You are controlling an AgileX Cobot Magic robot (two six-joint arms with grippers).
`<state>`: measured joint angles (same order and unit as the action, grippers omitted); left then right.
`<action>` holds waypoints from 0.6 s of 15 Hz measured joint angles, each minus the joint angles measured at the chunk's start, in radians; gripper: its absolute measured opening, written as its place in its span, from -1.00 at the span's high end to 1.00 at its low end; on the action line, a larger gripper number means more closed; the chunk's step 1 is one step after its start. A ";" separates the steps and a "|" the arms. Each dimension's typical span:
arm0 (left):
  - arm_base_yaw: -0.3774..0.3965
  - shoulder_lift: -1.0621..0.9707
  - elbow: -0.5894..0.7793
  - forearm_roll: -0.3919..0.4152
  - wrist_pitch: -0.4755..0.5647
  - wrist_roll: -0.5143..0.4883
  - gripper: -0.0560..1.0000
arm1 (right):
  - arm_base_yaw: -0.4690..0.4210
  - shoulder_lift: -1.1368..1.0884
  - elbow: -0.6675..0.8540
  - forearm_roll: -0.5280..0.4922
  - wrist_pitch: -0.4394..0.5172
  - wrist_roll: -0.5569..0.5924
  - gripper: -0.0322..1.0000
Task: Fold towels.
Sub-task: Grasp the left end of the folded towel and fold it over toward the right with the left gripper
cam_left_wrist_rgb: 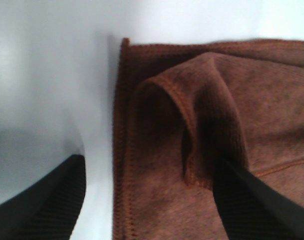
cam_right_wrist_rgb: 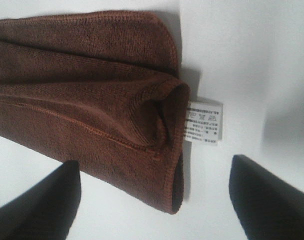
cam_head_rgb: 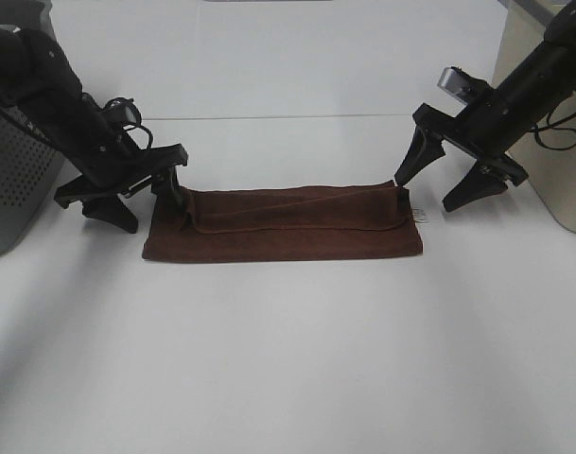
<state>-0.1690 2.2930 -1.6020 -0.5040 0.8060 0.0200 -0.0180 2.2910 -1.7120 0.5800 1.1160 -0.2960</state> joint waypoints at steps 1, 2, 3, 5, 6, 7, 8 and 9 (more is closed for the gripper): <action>0.000 0.009 -0.003 -0.046 -0.003 0.025 -0.41 | 0.000 0.000 0.000 0.000 -0.002 0.000 -0.55; 0.000 0.015 -0.005 -0.083 -0.005 0.050 -0.41 | 0.000 0.000 0.000 0.000 -0.008 0.000 -0.55; 0.000 0.022 -0.008 -0.102 -0.005 0.062 -0.34 | 0.000 0.000 0.000 0.000 -0.014 0.000 -0.55; 0.000 0.027 -0.009 -0.074 -0.001 0.055 0.17 | 0.000 0.000 0.000 0.000 -0.022 -0.003 -0.55; 0.000 0.027 -0.009 -0.034 -0.001 0.035 0.53 | 0.000 0.000 0.000 0.000 -0.024 -0.005 -0.55; 0.000 0.026 -0.009 0.015 0.002 0.009 0.78 | 0.000 0.000 0.000 0.000 -0.024 -0.005 -0.55; -0.001 0.005 -0.007 0.130 0.009 -0.048 0.88 | 0.000 0.000 0.000 0.000 -0.024 -0.005 -0.55; -0.001 -0.012 -0.004 0.205 0.011 -0.078 0.88 | 0.000 0.000 0.000 0.000 -0.024 -0.005 -0.55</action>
<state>-0.1700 2.2810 -1.6060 -0.2990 0.8170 -0.0580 -0.0180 2.2910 -1.7120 0.5800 1.0920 -0.3010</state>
